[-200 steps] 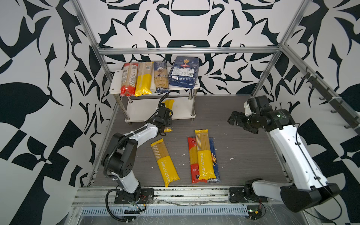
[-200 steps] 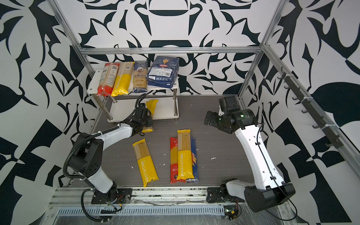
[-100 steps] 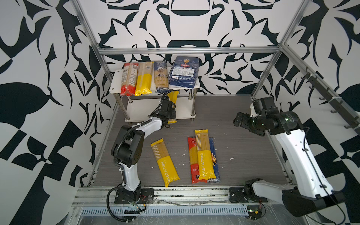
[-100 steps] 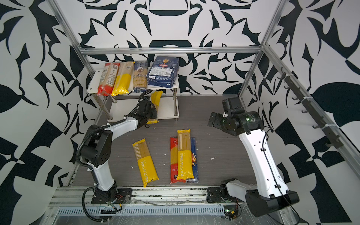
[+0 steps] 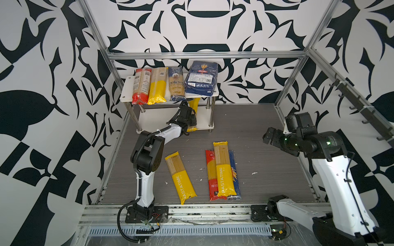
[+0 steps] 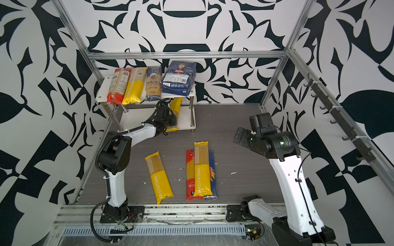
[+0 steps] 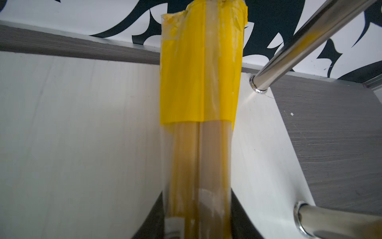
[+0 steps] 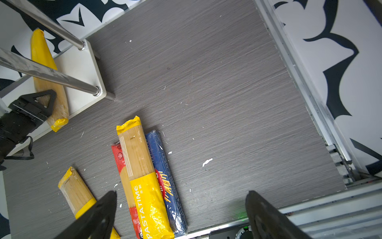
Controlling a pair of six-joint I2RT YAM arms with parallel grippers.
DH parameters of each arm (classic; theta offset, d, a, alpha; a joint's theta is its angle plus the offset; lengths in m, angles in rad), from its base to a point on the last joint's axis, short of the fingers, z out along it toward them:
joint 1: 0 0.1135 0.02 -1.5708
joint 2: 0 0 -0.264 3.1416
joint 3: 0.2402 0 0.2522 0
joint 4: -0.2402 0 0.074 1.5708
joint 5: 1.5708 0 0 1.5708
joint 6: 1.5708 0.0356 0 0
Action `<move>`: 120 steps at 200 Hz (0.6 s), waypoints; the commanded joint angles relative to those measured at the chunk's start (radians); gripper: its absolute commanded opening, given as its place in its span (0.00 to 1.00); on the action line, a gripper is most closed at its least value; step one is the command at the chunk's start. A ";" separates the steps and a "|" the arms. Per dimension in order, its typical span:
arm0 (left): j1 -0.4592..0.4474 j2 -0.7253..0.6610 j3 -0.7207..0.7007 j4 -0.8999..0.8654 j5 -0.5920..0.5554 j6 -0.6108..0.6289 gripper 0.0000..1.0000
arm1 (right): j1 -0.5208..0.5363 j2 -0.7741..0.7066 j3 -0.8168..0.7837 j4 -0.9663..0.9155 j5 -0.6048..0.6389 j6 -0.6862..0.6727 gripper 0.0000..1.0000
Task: Arrange pasta packages on shelves
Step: Place the pasta bag on the shelf.
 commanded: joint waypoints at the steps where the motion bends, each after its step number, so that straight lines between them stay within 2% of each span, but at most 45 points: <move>1: 0.009 -0.006 0.063 0.144 0.006 -0.066 0.00 | -0.002 -0.023 0.003 -0.033 0.045 0.025 1.00; 62: 0.009 -0.009 0.052 0.149 0.025 -0.144 0.00 | -0.003 -0.042 -0.023 -0.032 0.047 0.028 1.00; 120: -0.018 -0.028 0.046 0.089 0.033 -0.151 0.02 | -0.002 -0.021 -0.077 0.056 -0.031 0.004 1.00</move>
